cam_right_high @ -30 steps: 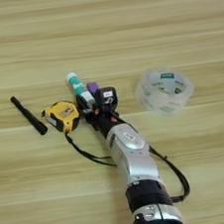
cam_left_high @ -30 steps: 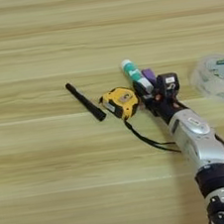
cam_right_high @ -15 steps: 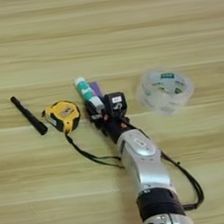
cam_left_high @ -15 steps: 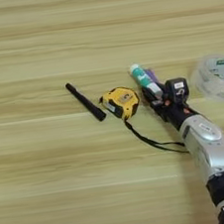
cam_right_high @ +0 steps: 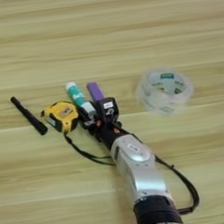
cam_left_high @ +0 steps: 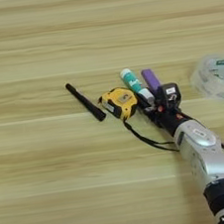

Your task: Move the objects on the table

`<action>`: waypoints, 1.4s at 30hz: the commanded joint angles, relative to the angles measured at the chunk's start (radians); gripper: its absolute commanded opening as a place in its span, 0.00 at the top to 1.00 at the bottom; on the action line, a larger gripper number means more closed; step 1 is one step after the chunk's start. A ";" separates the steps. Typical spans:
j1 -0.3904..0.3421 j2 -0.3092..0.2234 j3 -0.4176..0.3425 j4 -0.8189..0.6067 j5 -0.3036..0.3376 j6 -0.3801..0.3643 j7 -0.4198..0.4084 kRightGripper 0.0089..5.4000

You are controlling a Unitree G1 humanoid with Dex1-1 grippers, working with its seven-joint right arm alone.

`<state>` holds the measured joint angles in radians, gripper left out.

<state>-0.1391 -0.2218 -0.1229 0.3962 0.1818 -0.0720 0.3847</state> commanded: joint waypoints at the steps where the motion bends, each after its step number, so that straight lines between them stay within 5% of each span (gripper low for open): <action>1: -0.041 -0.007 0.004 -0.017 -0.007 -0.003 -0.003 0.68; 18: -0.065 -0.010 -0.006 0.039 -0.010 -0.015 -0.013 0.68; 29: -0.076 -0.012 -0.015 0.030 -0.014 -0.045 -0.028 0.37; 42: -0.028 -0.013 -0.042 -0.206 0.006 -0.059 -0.054 0.09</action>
<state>-0.1300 -0.2168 -0.1502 0.2749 0.1811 -0.1173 0.3442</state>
